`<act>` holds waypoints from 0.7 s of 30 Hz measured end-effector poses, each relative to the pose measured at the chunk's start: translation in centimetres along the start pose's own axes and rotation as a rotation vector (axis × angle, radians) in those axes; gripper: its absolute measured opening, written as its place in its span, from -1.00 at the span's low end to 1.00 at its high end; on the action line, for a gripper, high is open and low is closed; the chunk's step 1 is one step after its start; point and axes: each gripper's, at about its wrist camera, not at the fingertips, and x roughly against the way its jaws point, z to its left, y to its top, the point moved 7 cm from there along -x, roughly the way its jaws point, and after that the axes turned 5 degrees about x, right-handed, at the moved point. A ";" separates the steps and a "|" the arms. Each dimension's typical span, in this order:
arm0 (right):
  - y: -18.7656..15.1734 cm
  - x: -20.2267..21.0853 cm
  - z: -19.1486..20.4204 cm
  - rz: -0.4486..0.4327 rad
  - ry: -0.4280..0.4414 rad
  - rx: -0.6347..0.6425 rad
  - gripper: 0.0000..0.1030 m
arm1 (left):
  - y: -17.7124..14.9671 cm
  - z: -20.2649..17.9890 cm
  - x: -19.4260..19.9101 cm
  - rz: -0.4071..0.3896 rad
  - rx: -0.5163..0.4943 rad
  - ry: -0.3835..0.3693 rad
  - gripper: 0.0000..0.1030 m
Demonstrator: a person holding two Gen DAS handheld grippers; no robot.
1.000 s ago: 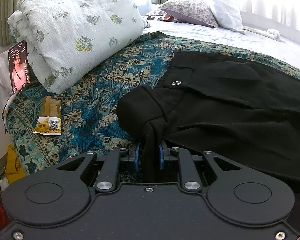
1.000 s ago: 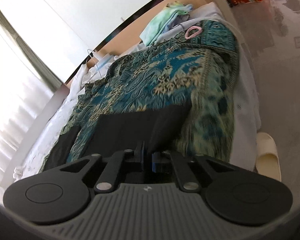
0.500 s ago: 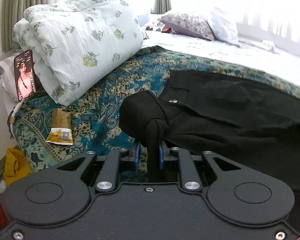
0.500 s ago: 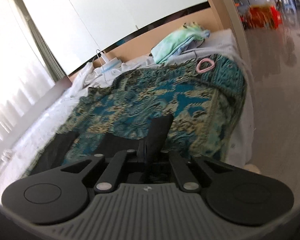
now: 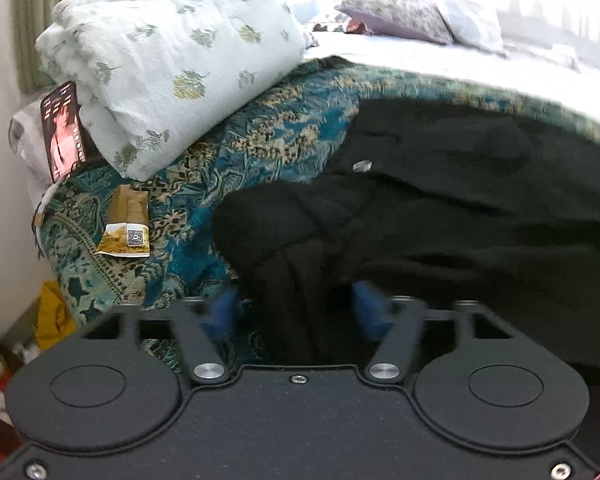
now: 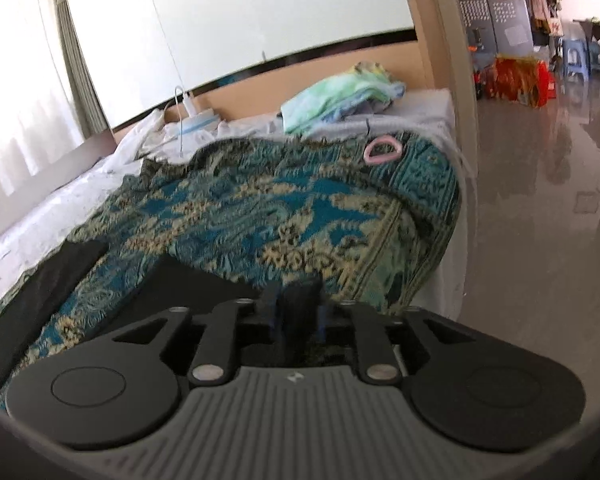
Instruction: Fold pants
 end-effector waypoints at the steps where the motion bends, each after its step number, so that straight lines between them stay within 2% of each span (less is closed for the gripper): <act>1: 0.4 0.4 0.1 -0.009 0.004 0.005 0.06 | 0.4 0.0 0.5 -0.014 0.023 -0.023 0.70; 4: 1.7 1.6 1.0 -0.033 0.023 0.026 0.21 | 2.1 -0.2 2.2 -0.075 0.065 -0.062 0.77; 6: 2.7 2.4 1.9 -0.047 0.046 0.031 0.30 | 3.4 -0.7 3.3 -0.102 0.070 -0.079 0.88; 9: 4.1 3.3 3.8 -0.053 0.110 0.015 0.45 | 5.3 -2.2 4.6 -0.123 0.058 -0.146 0.96; 17: 6.1 4.3 11.1 -0.028 0.275 -0.010 0.73 | 9.6 -7.5 4.1 -0.080 0.037 -0.253 0.99; 21: 6.7 4.3 15.9 -0.005 0.354 0.003 0.80 | 12.3 -10.2 1.8 -0.007 0.043 -0.291 0.99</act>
